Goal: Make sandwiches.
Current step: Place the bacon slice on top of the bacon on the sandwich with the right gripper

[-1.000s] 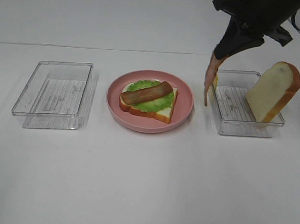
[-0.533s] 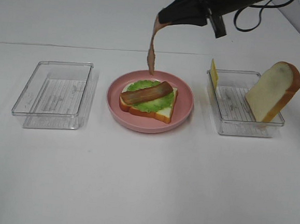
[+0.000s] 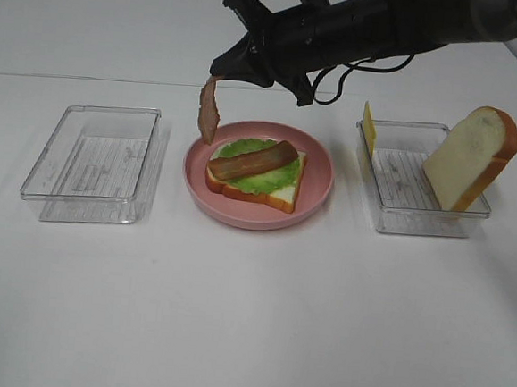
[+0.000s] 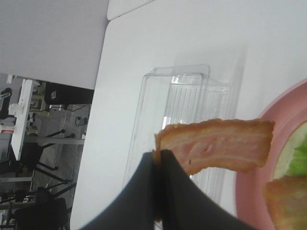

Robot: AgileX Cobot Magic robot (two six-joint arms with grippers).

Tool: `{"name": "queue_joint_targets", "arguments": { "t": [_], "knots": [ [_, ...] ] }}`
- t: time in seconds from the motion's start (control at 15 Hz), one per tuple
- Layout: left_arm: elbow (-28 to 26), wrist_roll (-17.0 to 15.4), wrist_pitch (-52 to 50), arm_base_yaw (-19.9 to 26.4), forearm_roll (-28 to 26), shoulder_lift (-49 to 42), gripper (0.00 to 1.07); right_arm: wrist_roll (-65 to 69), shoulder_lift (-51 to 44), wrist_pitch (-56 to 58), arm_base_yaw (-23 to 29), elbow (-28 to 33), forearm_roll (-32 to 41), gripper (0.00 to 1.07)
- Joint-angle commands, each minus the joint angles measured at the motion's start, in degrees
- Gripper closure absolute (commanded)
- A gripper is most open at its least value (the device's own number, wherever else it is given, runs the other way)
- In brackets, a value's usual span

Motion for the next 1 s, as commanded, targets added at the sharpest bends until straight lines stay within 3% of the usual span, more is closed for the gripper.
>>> {"name": "queue_joint_targets", "arguments": {
  "t": [0.07,0.27,0.53,0.6,0.67,0.8,1.0],
  "knots": [
    [0.1,0.1,-0.5,-0.1,-0.4,-1.3,0.41,-0.6,2.1,-2.2,-0.3,-0.3,-1.7,1.07],
    [0.1,0.1,-0.5,-0.1,-0.4,-1.3,0.41,2.6,2.2,-2.5,-0.6,-0.2,-10.3,1.07],
    [0.1,0.1,-0.5,-0.1,-0.4,-1.3,0.41,17.4,1.4,-2.1,-2.2,-0.2,-25.8,1.07],
    [0.1,0.1,-0.5,-0.1,-0.4,-1.3,0.41,23.4,0.1,-1.8,-2.2,-0.2,-35.9,1.07],
    [0.1,0.1,-0.5,-0.1,-0.4,-1.3,0.41,26.7,-0.8,-1.5,-2.2,-0.2,-40.6,1.07],
    [0.1,0.1,-0.5,-0.1,-0.4,-1.3,0.41,30.1,-1.6,0.3,-2.2,-0.2,-45.5,1.07],
    [0.1,0.1,-0.5,-0.1,-0.4,-1.3,0.41,30.8,-1.3,1.9,-2.1,-0.2,-44.9,1.07]
  ]
}}
